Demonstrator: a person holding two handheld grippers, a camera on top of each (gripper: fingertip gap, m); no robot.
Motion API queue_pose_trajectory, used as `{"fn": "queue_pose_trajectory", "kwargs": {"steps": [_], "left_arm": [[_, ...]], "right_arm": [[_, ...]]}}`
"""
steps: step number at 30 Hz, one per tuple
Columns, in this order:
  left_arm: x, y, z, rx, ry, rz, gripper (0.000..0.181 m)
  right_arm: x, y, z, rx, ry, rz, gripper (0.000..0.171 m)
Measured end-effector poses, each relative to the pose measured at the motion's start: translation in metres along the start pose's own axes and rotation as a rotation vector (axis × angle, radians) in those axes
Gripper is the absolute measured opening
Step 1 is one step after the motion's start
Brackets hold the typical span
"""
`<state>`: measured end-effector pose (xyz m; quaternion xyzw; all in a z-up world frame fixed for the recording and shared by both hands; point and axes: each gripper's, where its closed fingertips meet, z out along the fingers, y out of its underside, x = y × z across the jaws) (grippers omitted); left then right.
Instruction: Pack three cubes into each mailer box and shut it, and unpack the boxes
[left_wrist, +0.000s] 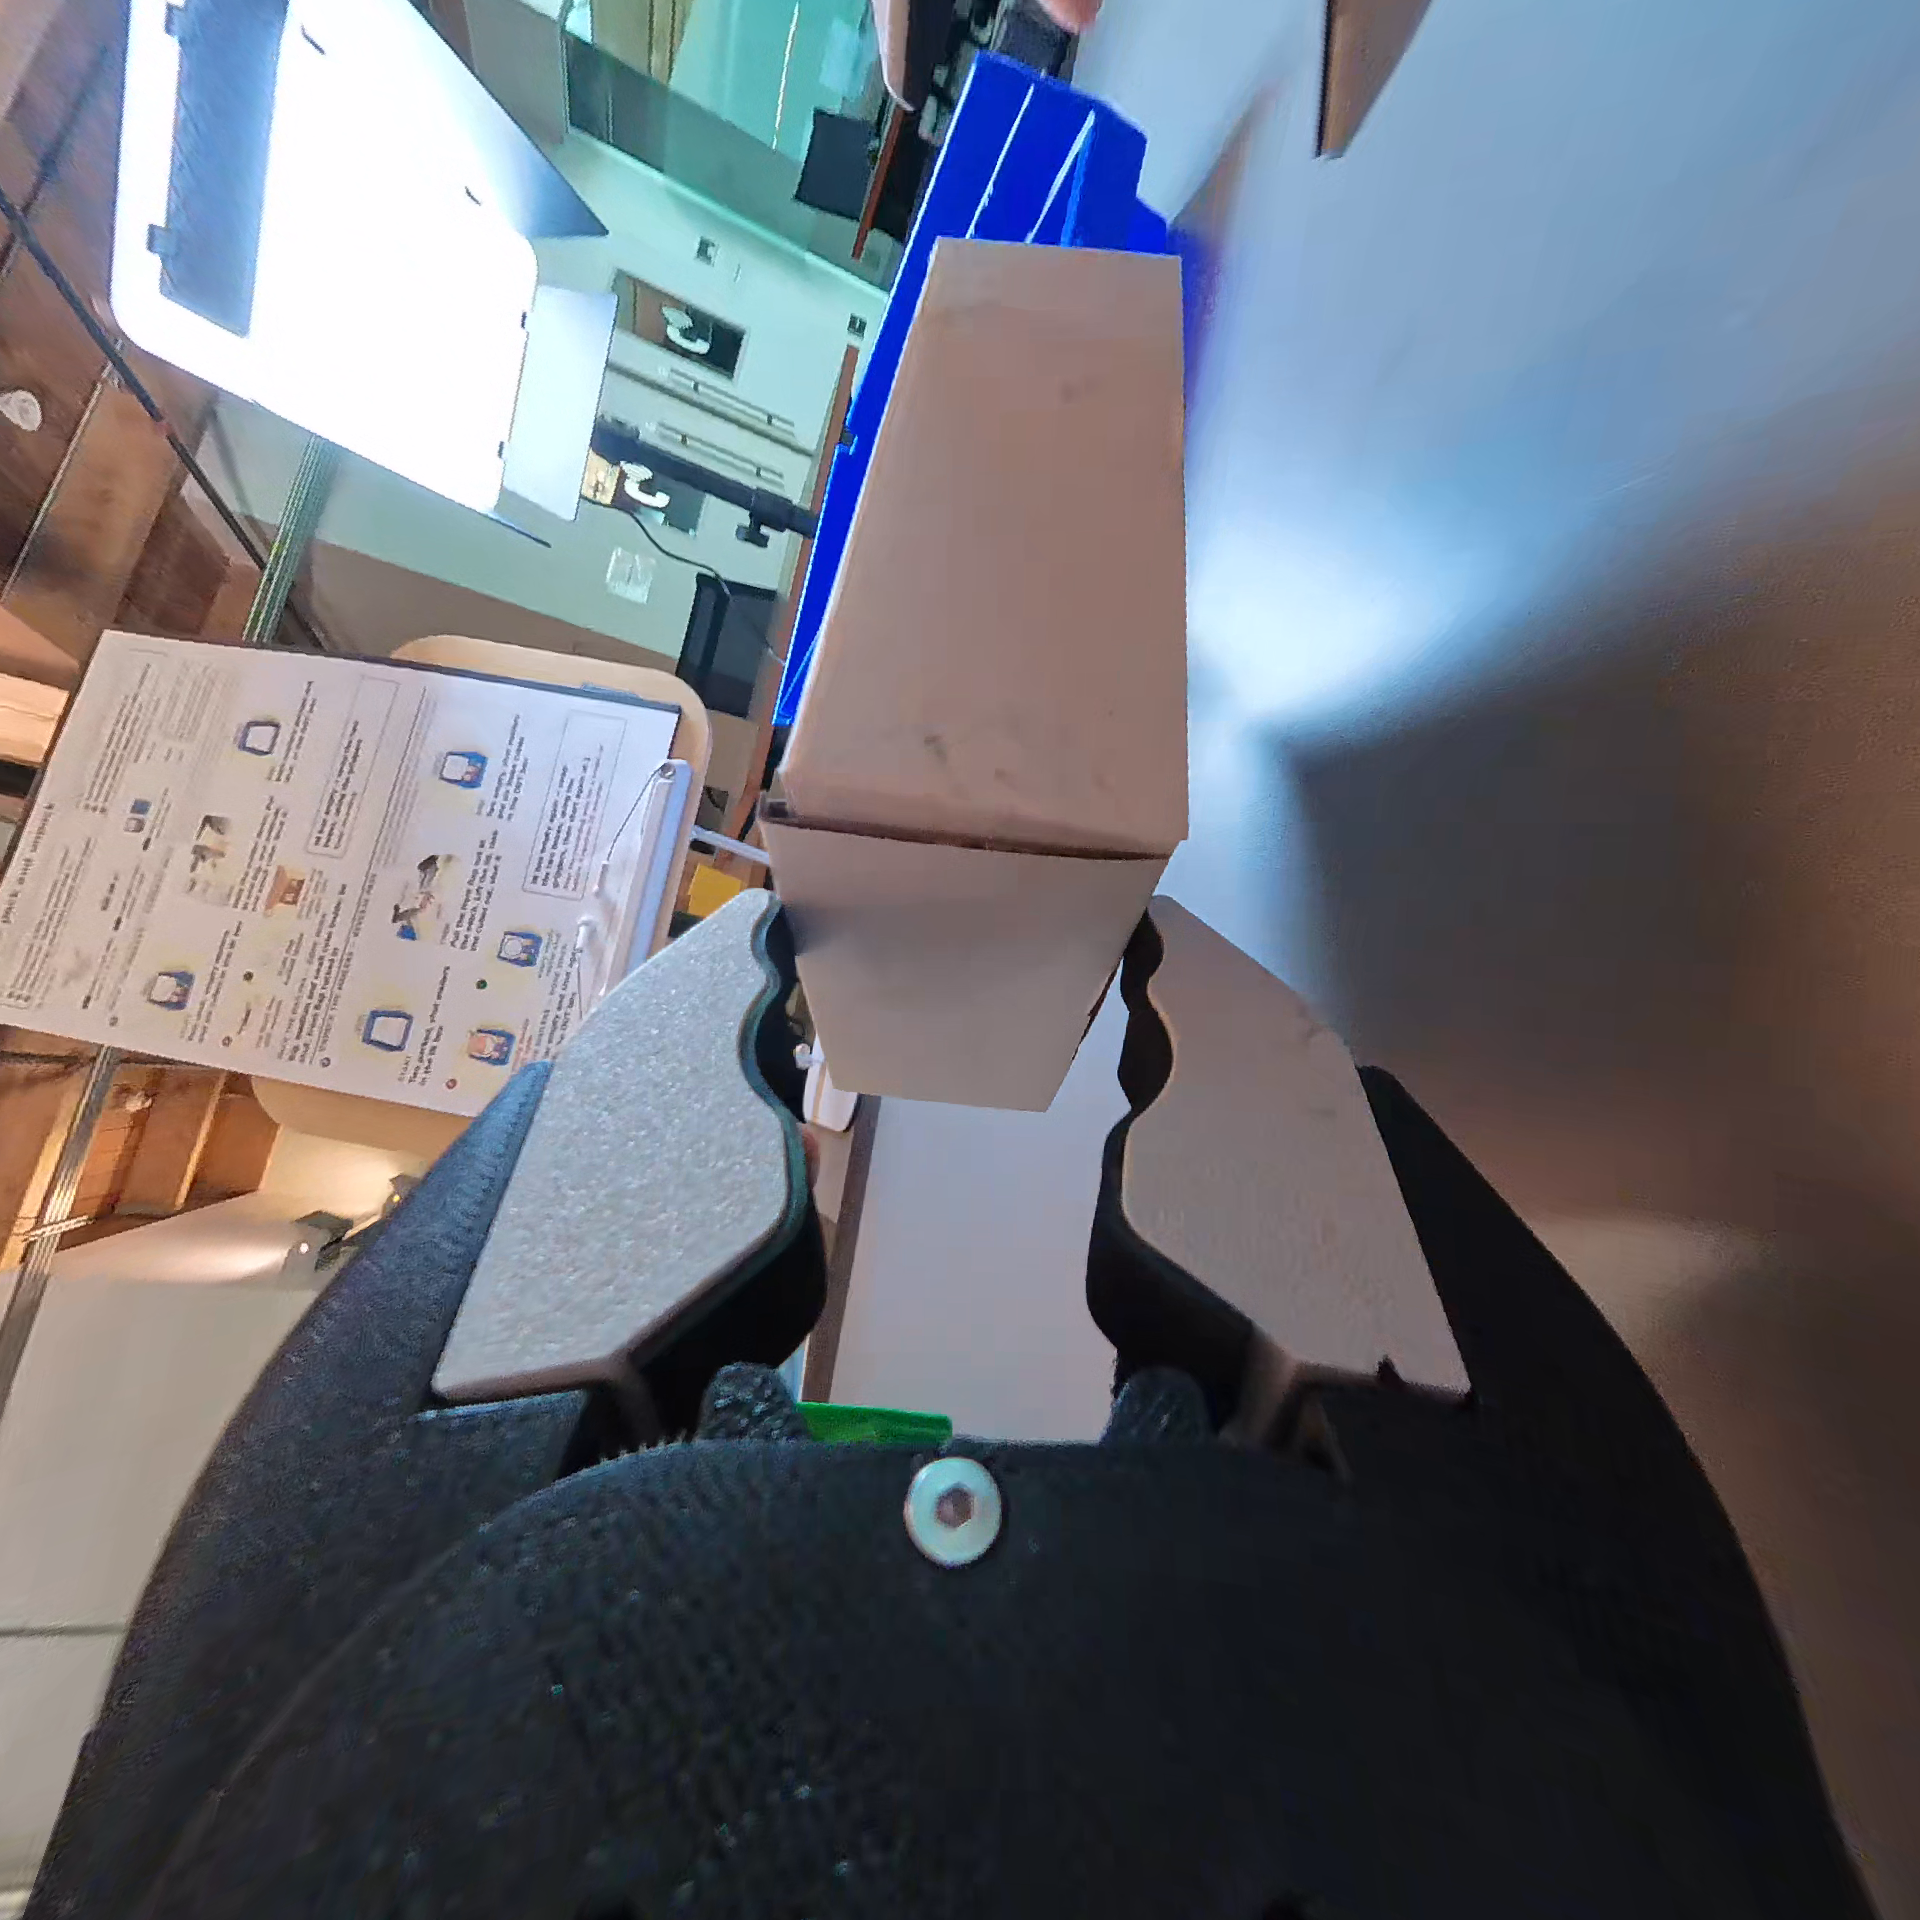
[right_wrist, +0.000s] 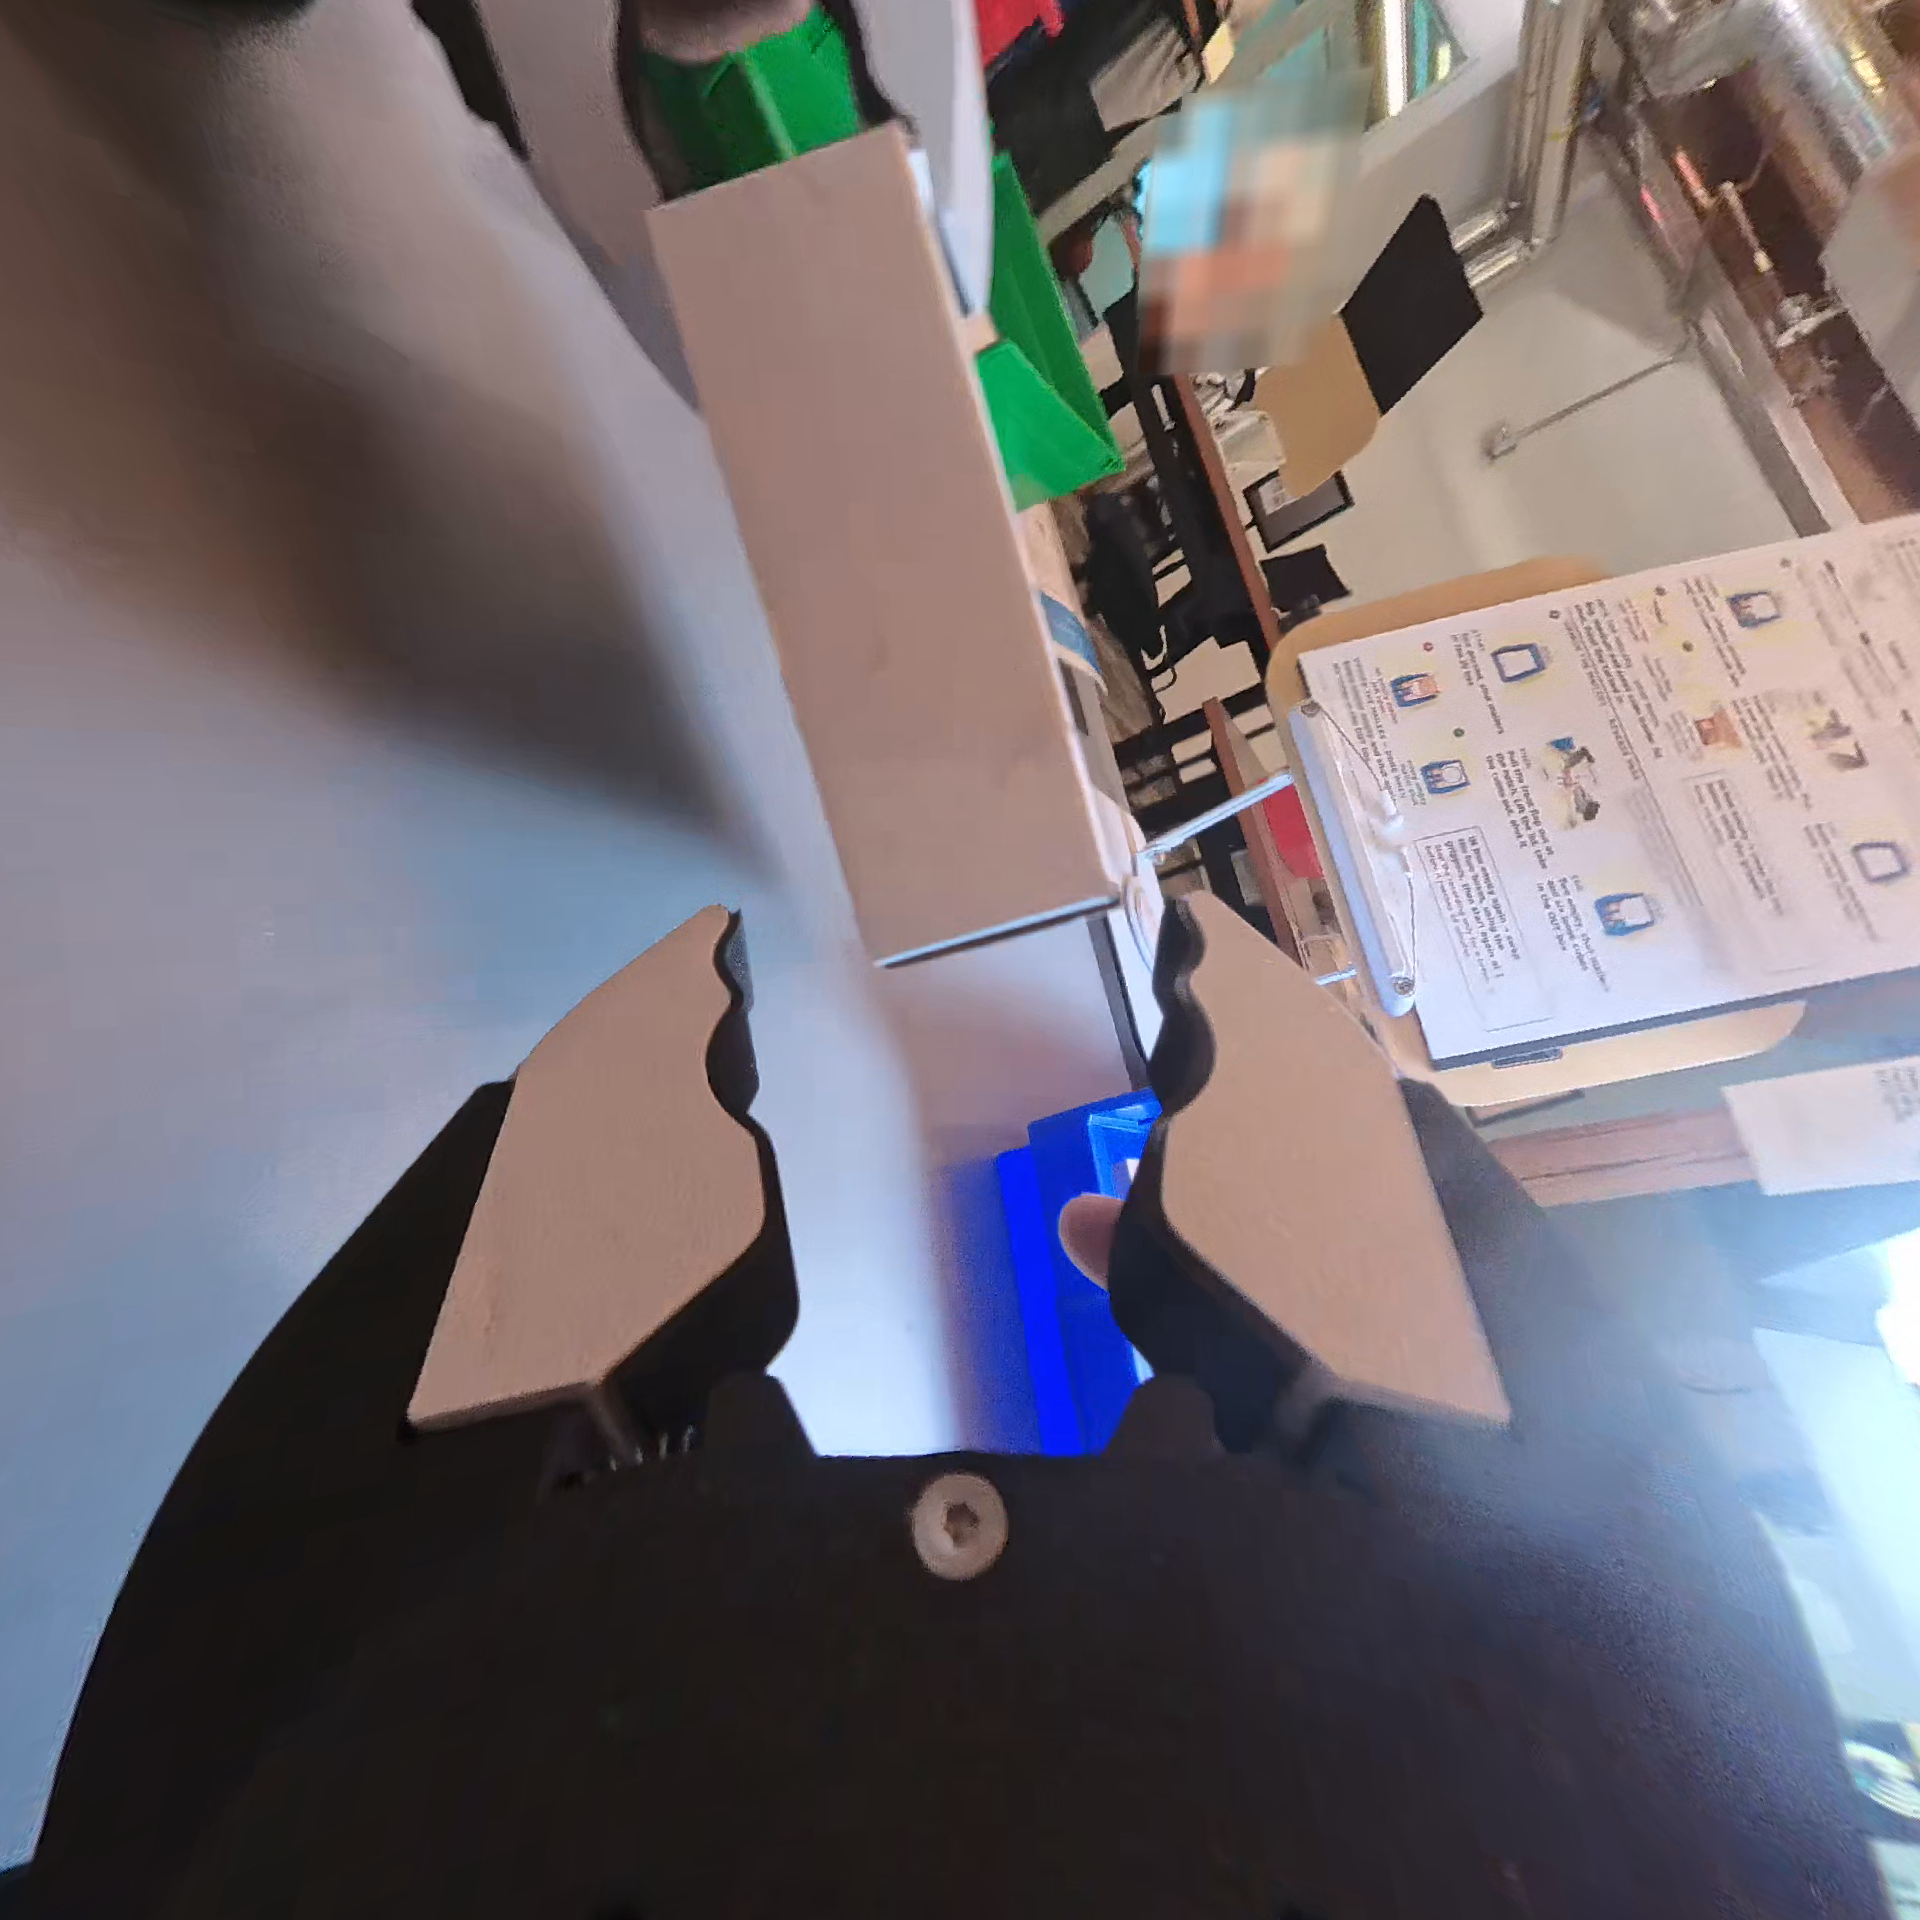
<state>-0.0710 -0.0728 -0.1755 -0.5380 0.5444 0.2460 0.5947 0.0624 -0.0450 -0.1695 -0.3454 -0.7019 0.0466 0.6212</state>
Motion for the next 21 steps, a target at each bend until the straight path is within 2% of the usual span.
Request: {"fn": "queue_pose_trajectory", "kwargs": {"steps": [1,7,9,11,14,16,19,21], "left_arm": [[-0.002,0.0,0.002,-0.013,-0.001,0.003,0.061],[-0.006,-0.022,0.029,-0.021,0.008,0.043,0.061],[-0.01,-0.031,0.033,0.002,-0.005,0.059,0.061],[-0.015,-0.031,0.035,0.019,-0.022,0.039,0.061],[-0.02,-0.022,0.032,0.02,-0.002,-0.16,0.065],[-0.029,-0.015,0.025,0.029,0.017,-0.335,0.066],[-0.039,-0.004,0.012,0.033,0.037,-0.547,0.063],[-0.041,0.0,0.005,0.044,0.035,-0.621,0.061]], "right_arm": [[-0.002,-0.002,0.003,-0.034,0.001,-0.03,0.075],[0.008,-0.014,0.036,-0.202,0.101,-0.256,0.067],[0.015,-0.004,0.047,-0.296,0.123,-0.311,0.059],[0.022,0.0,0.052,-0.31,0.123,-0.299,0.059],[0.029,0.007,0.051,-0.341,0.085,-0.277,0.06],[0.05,0.02,0.045,-0.376,0.113,-0.271,0.059],[0.106,0.047,0.029,-0.439,0.205,-0.22,0.06],[0.148,0.074,0.021,-0.511,0.26,-0.214,0.059]]}}
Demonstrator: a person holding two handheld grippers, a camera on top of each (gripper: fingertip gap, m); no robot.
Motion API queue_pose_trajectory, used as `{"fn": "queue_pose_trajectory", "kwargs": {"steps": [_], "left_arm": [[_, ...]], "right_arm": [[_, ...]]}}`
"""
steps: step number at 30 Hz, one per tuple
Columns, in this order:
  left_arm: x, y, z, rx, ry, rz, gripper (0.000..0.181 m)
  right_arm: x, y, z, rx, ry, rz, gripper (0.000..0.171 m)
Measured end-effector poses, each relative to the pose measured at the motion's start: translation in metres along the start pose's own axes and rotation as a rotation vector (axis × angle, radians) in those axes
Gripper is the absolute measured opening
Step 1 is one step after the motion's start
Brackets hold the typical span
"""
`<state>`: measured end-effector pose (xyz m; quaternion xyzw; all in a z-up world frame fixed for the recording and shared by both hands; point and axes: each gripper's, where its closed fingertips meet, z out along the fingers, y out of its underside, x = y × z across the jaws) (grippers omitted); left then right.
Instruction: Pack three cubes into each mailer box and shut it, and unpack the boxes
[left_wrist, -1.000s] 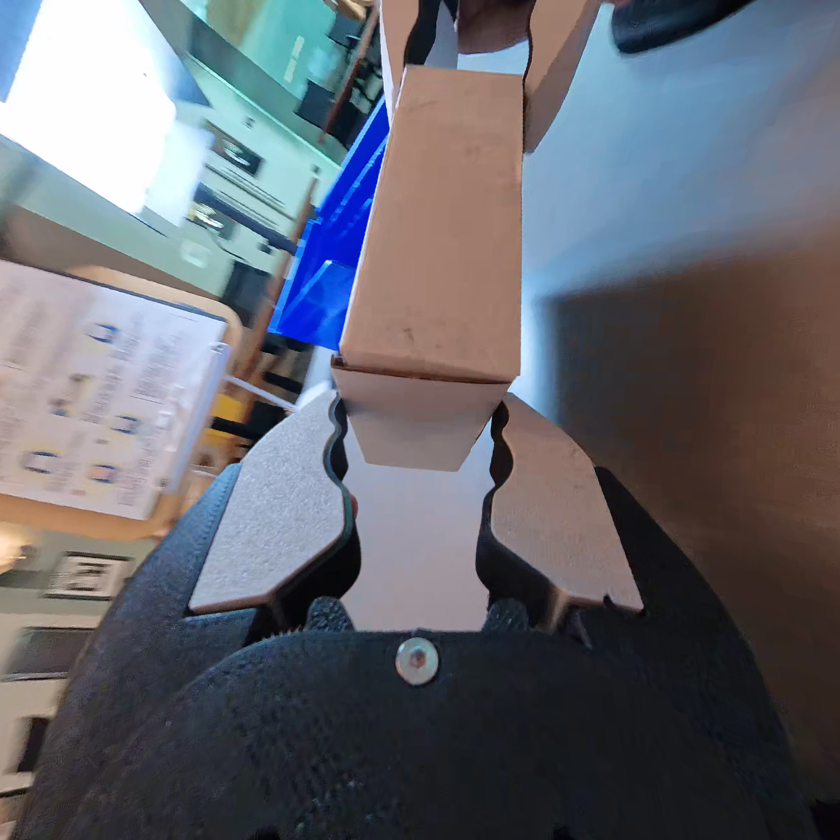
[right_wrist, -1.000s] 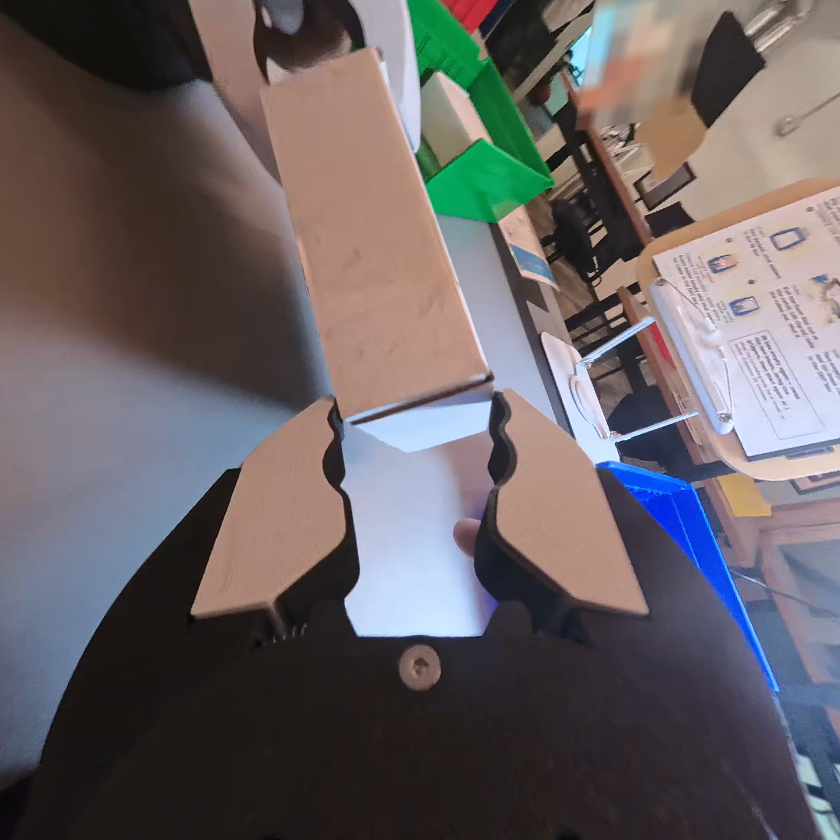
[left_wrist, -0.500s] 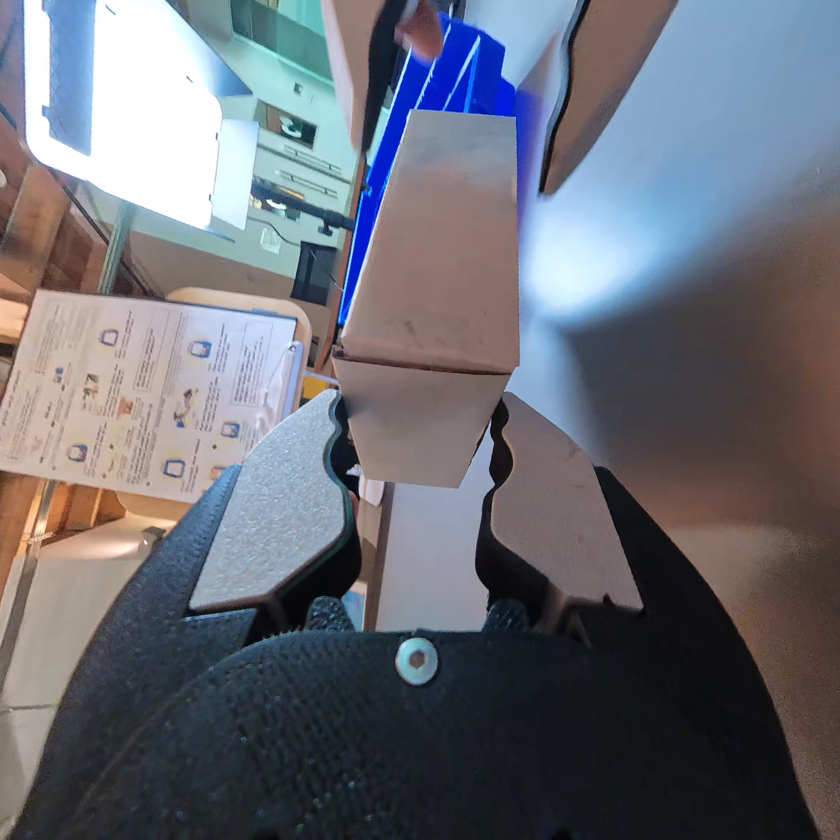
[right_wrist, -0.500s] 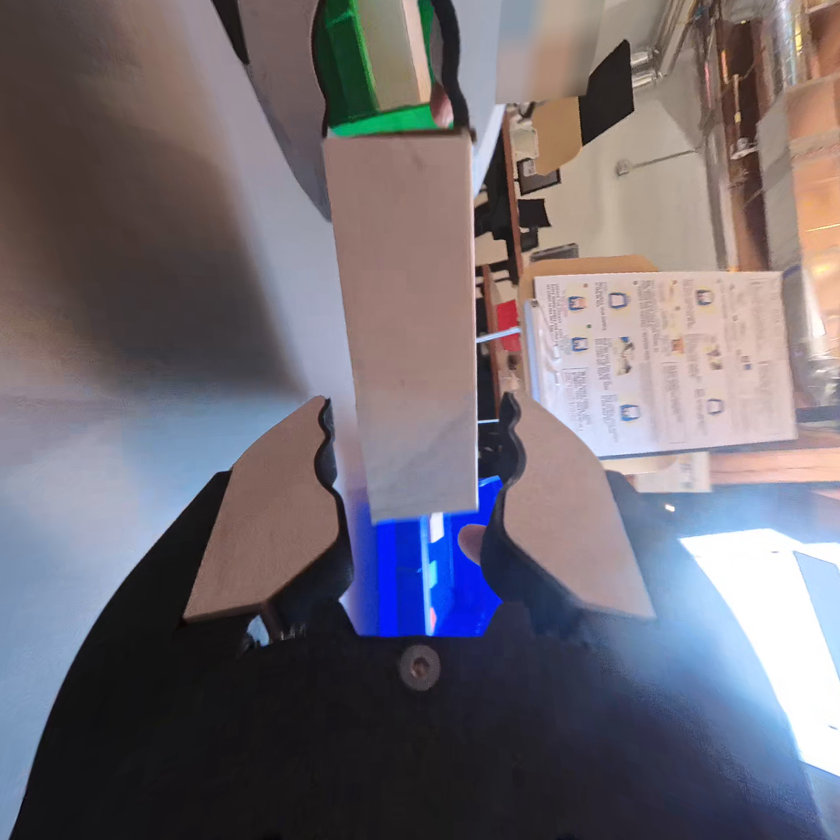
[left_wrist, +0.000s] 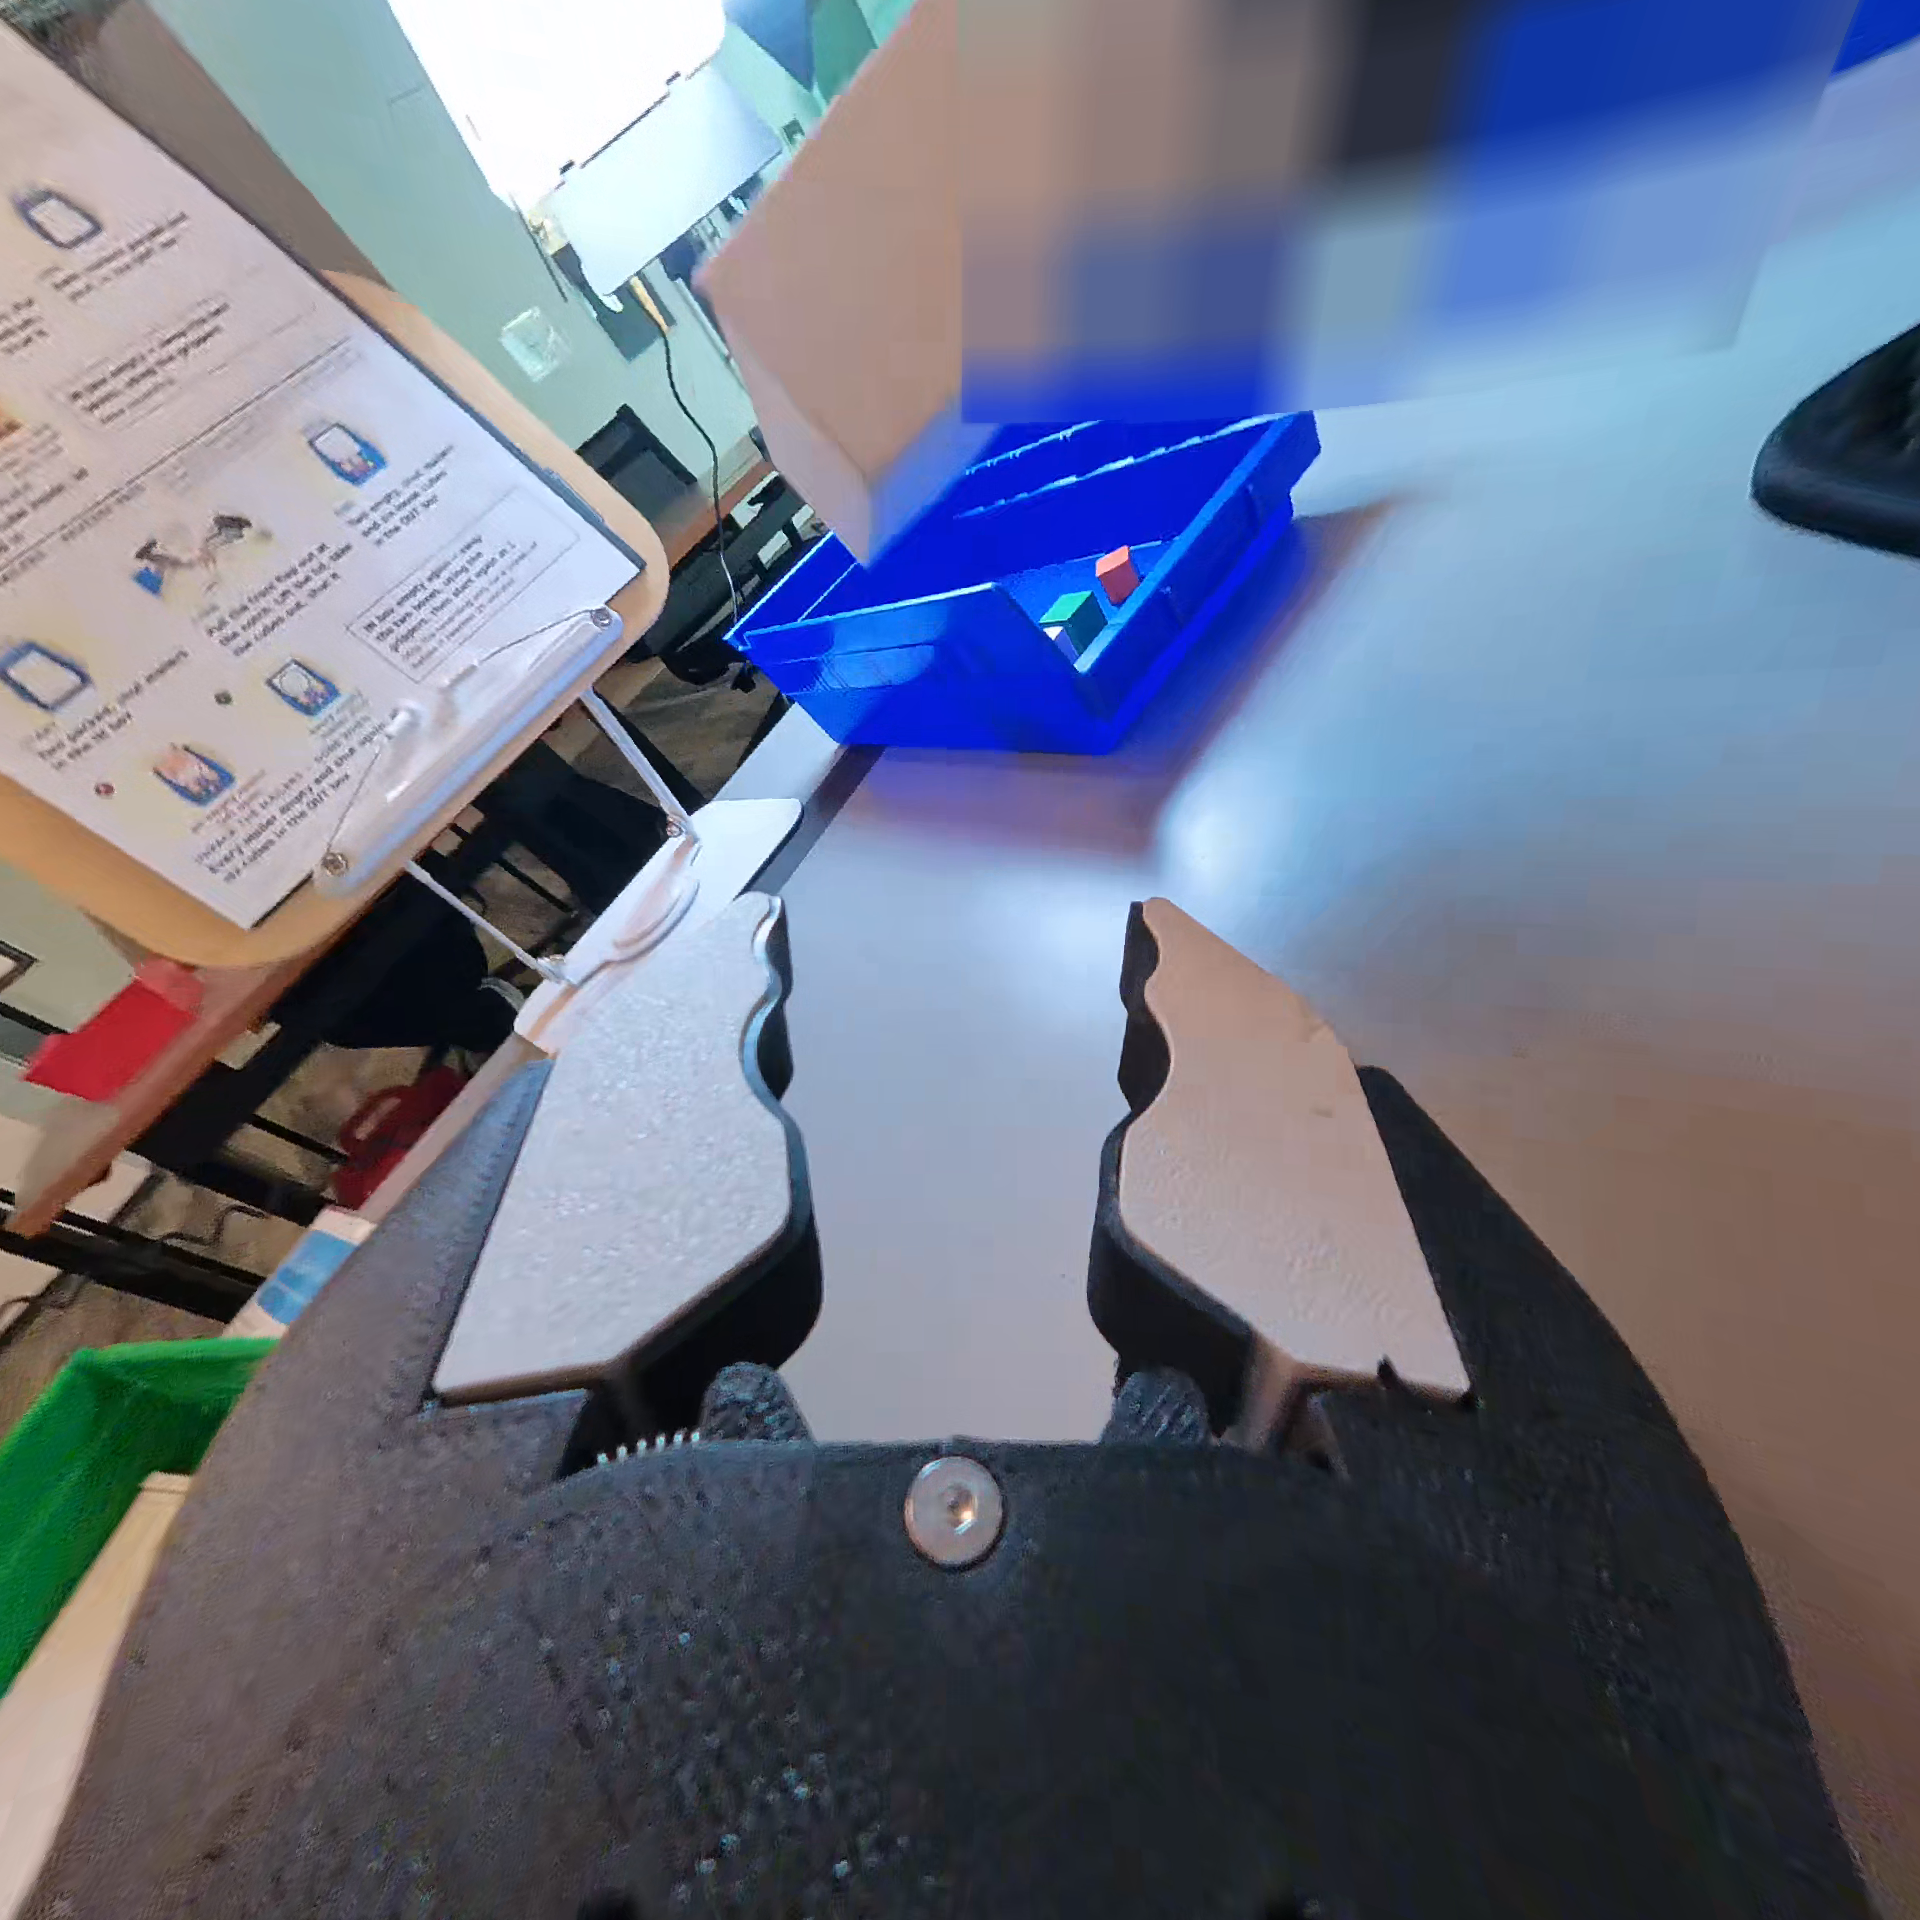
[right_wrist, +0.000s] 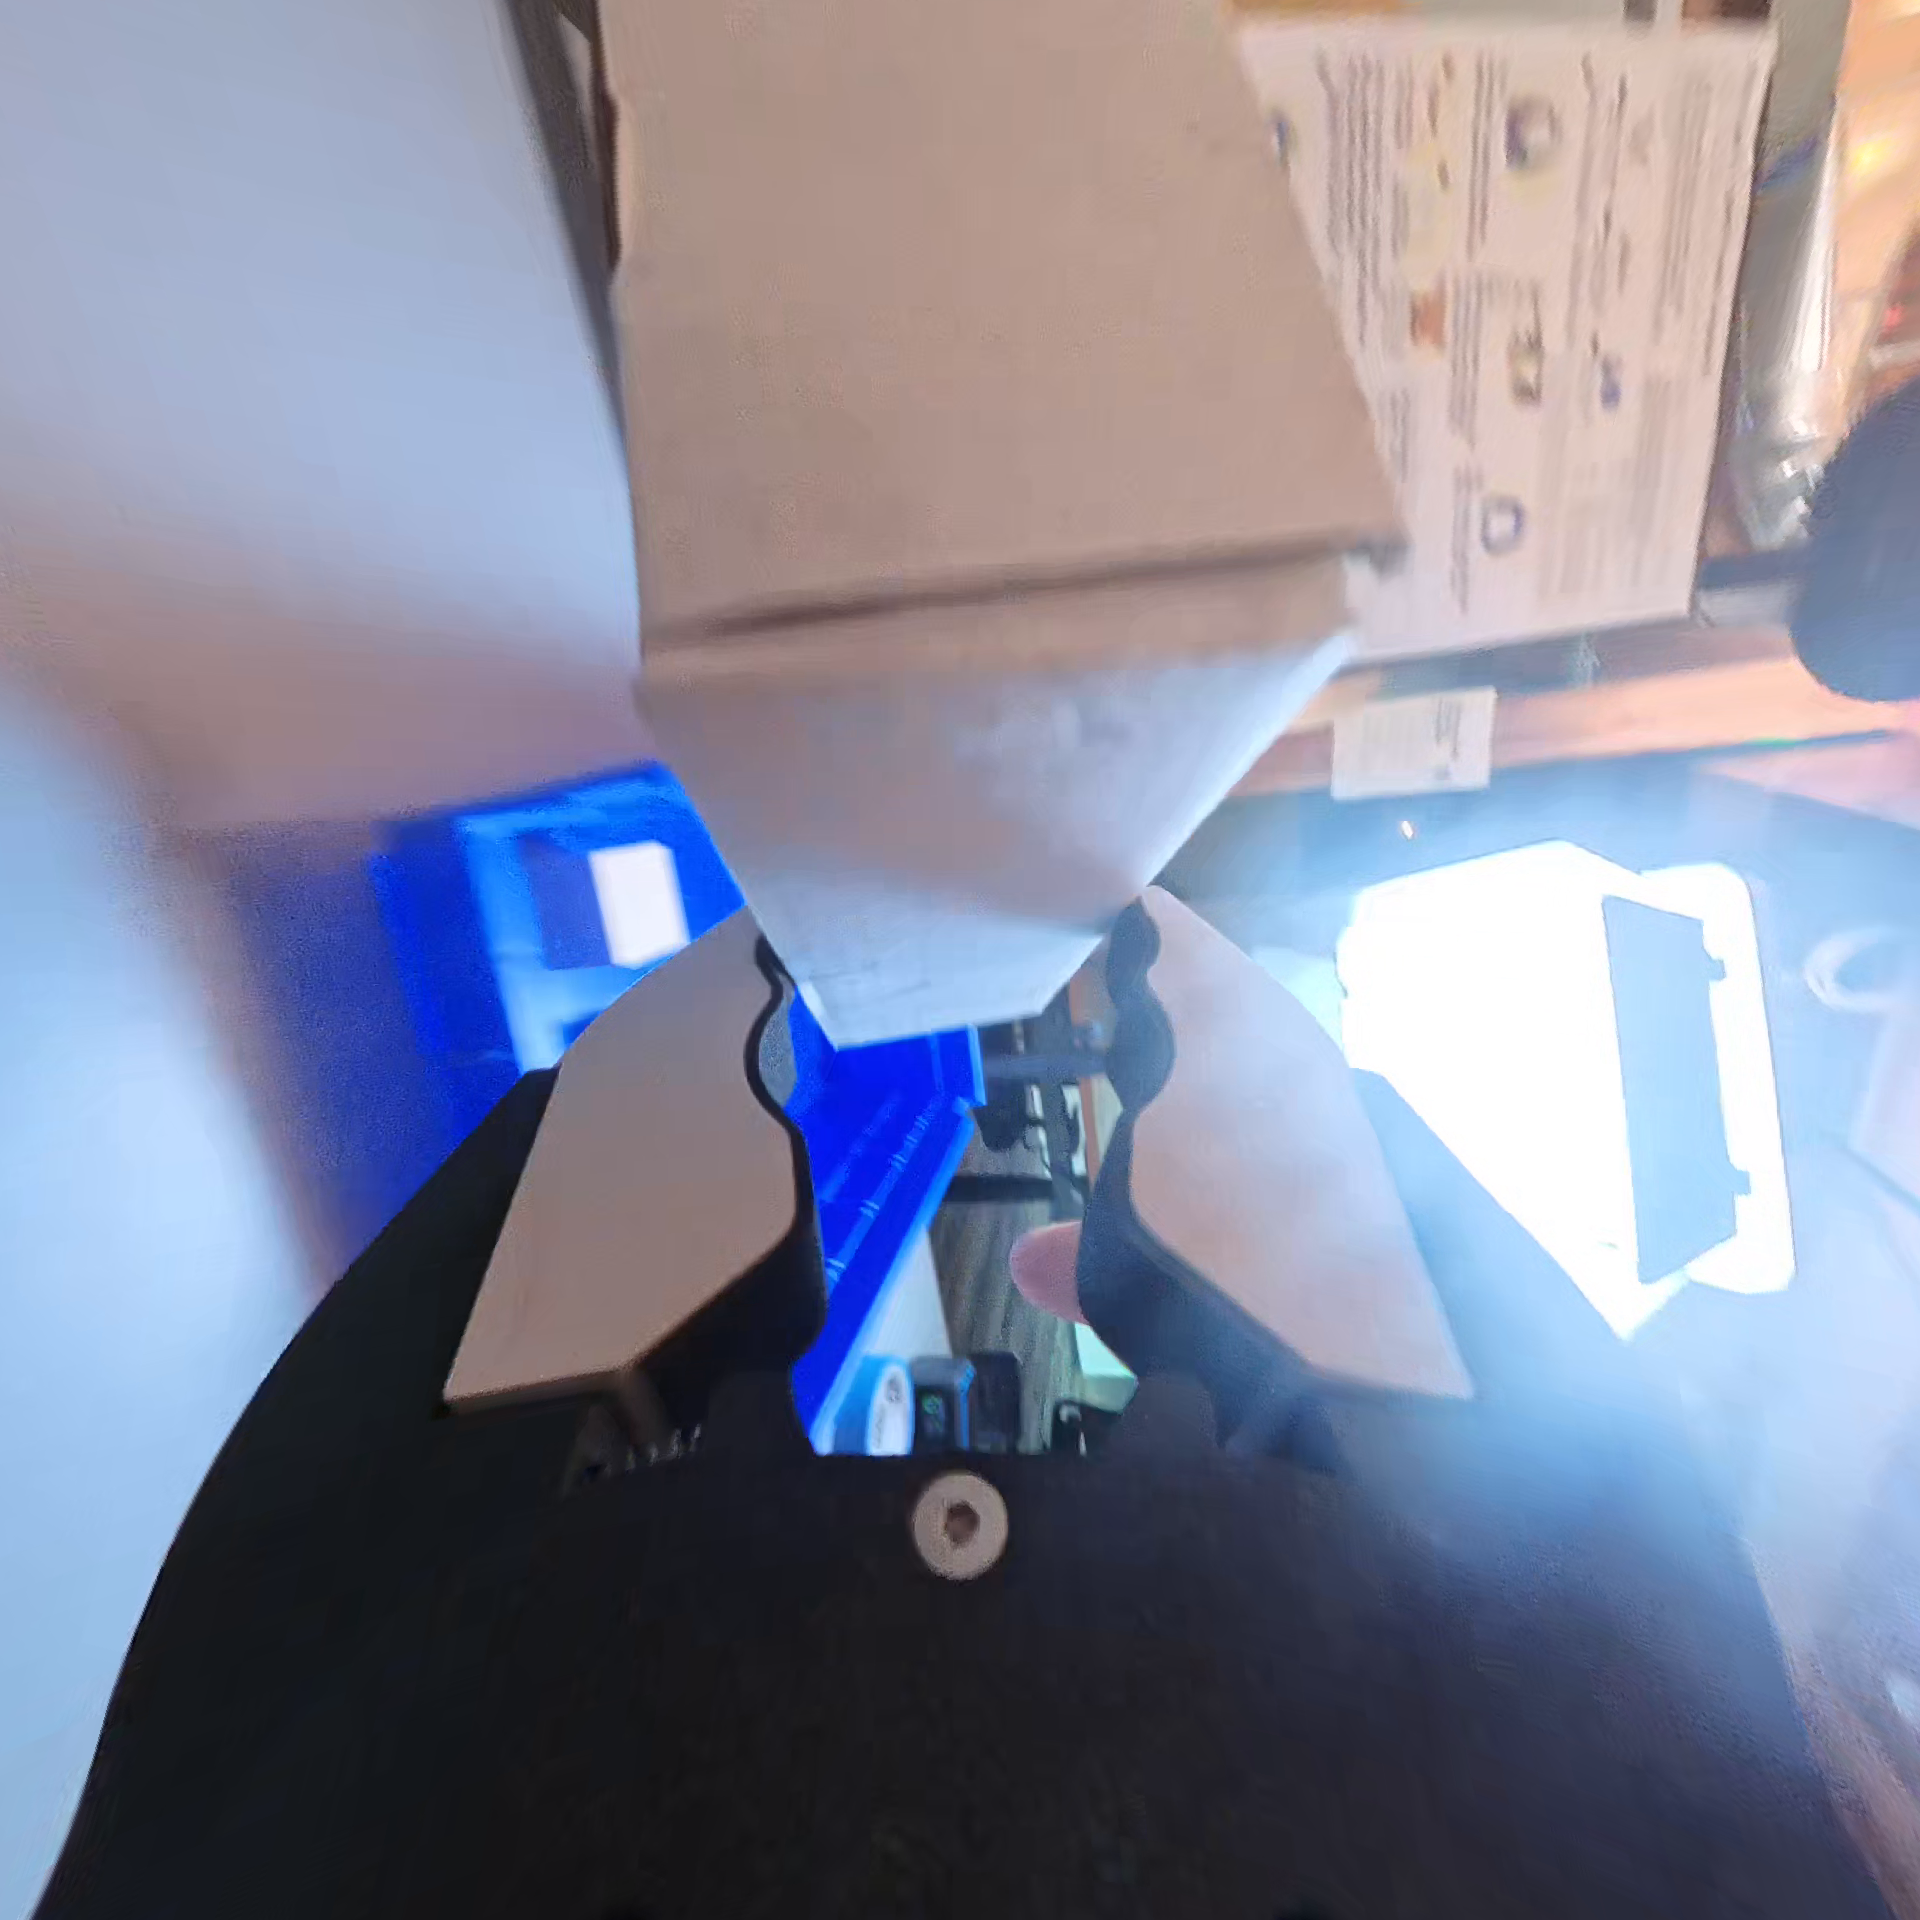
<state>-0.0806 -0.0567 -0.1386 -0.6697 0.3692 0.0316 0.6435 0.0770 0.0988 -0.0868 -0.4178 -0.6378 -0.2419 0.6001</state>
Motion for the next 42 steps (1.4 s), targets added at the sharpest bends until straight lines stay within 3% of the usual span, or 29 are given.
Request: {"fn": "queue_pose_trajectory", "kwargs": {"steps": [5,10,12,16,17,24,29,32,37,39,40,41,42], "left_arm": [[0.001,0.005,-0.009,0.012,-0.007,-0.057,0.057],[0.002,0.02,-0.006,-0.012,0.022,-0.133,0.055],[0.002,0.027,-0.004,-0.027,0.027,-0.142,0.053],[0.001,0.032,-0.003,-0.038,0.036,-0.16,0.052],[0.001,0.032,-0.003,-0.036,0.039,-0.167,0.052],[0.004,0.037,-0.001,-0.049,0.058,-0.186,0.052],[0.007,0.039,0.002,-0.058,0.075,-0.179,0.052],[0.013,0.044,0.005,-0.079,0.093,-0.169,0.051],[0.016,0.045,0.005,-0.092,0.098,-0.13,0.05],[0.016,0.045,0.005,-0.09,0.1,-0.135,0.049],[0.015,0.046,0.005,-0.091,0.102,-0.139,0.048],[0.015,0.047,0.005,-0.093,0.105,-0.142,0.048],[0.015,0.047,0.005,-0.094,0.109,-0.144,0.048]], "right_arm": [[0.045,0.071,0.061,-0.186,0.052,-0.029,0.058],[0.01,0.148,0.138,-0.499,-0.017,-0.169,0.059],[0.002,0.168,0.155,-0.6,-0.021,-0.106,0.058],[0.012,0.191,0.165,-0.757,0.026,-0.162,0.009],[0.01,0.194,0.166,-0.785,0.007,-0.158,0.017],[-0.008,0.175,0.177,-0.661,-0.124,-0.243,0.067],[-0.004,0.144,0.181,-0.403,-0.085,-0.537,0.089],[-0.02,0.127,0.181,-0.24,-0.149,-0.66,0.08],[-0.023,0.131,0.179,-0.246,-0.254,-0.629,0.065],[-0.015,0.118,0.176,-0.22,-0.205,-0.584,0.016],[-0.01,0.11,0.174,-0.2,-0.189,-0.546,0.011],[-0.011,0.11,0.173,-0.241,-0.223,-0.496,0.025],[-0.016,0.112,0.171,-0.297,-0.274,-0.458,0.049]]}}
